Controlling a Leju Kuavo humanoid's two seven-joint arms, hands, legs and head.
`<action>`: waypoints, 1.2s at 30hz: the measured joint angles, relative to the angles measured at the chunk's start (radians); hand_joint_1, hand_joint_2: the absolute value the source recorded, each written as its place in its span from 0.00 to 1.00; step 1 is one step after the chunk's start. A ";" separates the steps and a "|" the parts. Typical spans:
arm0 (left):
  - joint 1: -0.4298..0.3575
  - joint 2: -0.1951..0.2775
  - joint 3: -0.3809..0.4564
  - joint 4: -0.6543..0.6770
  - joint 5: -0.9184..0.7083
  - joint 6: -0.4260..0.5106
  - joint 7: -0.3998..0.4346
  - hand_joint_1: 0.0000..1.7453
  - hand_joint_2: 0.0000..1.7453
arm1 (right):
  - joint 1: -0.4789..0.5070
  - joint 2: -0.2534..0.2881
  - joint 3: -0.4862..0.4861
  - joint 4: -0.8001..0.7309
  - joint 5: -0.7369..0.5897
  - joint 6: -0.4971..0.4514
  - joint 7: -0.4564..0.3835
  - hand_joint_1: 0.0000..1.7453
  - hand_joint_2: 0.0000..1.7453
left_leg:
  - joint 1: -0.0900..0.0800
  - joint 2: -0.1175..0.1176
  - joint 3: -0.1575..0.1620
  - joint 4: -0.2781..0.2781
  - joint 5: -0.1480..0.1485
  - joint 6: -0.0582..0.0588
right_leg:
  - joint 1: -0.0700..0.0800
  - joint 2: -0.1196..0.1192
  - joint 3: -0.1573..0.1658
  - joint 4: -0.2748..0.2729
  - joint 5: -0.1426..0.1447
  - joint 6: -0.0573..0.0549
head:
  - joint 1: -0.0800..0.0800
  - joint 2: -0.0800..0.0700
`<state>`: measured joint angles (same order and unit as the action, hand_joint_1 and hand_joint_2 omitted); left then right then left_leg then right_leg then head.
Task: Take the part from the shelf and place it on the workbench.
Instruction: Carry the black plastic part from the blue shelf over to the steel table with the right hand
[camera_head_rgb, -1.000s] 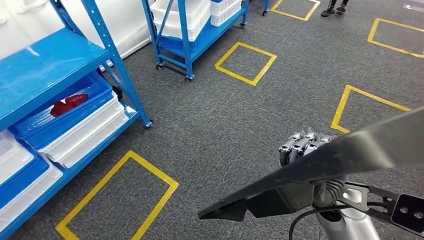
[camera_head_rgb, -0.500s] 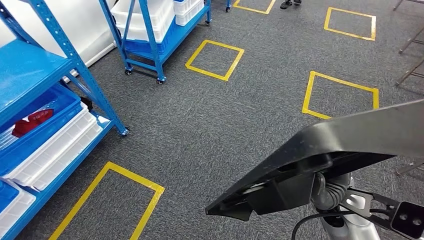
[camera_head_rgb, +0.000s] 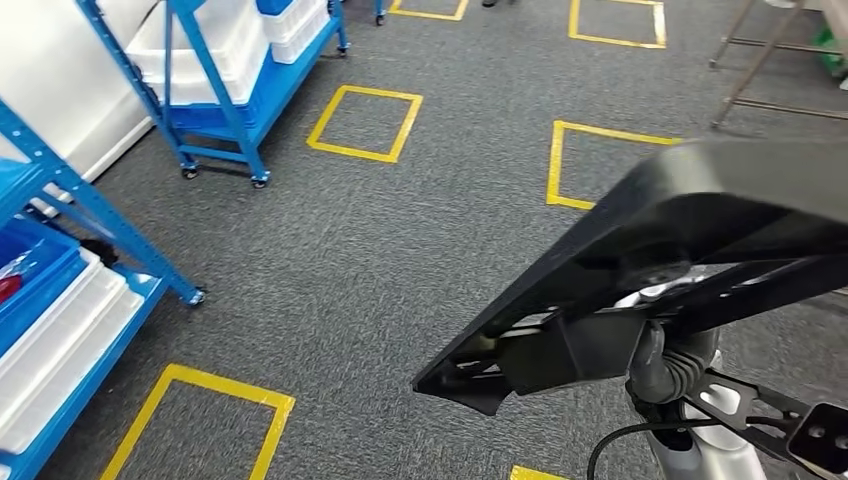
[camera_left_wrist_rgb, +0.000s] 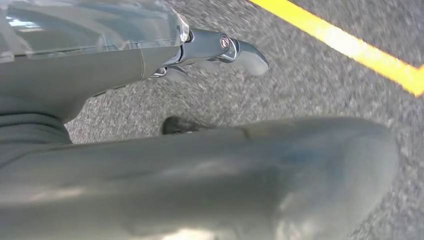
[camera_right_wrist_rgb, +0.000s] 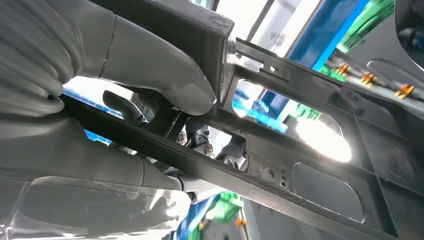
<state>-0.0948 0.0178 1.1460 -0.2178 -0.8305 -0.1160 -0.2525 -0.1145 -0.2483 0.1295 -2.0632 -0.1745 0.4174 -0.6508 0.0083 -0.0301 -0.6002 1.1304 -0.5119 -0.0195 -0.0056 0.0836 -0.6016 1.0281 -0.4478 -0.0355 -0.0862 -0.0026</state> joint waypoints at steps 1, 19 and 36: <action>0.001 0.002 0.000 0.000 0.000 0.005 0.006 0.00 0.00 | 0.004 0.000 -0.001 -0.005 0.002 -0.006 0.000 1.00 1.00 | 0.000 -0.023 0.027 -0.063 0.025 0.008 | 0.001 0.013 0.000 0.001 0.001 0.002 | 0.000 0.000; 0.002 -0.027 0.009 0.000 0.017 0.087 0.084 0.00 0.00 | 0.054 0.014 0.014 -0.002 0.054 -0.056 0.000 1.00 1.00 | -0.006 0.136 0.078 -0.146 0.033 0.001 | -0.008 -0.138 0.010 -0.007 -0.014 0.037 | 0.000 0.000; 0.002 -0.029 0.048 0.000 0.045 0.127 0.131 0.00 0.00 | 0.026 0.014 0.060 0.039 0.019 -0.074 0.000 1.00 1.00 | -0.001 -0.027 0.063 -0.140 0.041 0.019 | -0.013 0.050 -0.005 -0.011 0.008 0.036 | 0.000 0.000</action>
<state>-0.0929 -0.0116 1.1944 -0.2178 -0.7858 0.0113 -0.1215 -0.0887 -0.2342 0.1899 -2.0246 -0.1558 0.3436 -0.6508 0.0070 -0.0571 -0.5370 0.9908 -0.4713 -0.0008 -0.0182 0.1335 -0.6065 1.0174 -0.4403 0.0007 -0.0862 -0.0024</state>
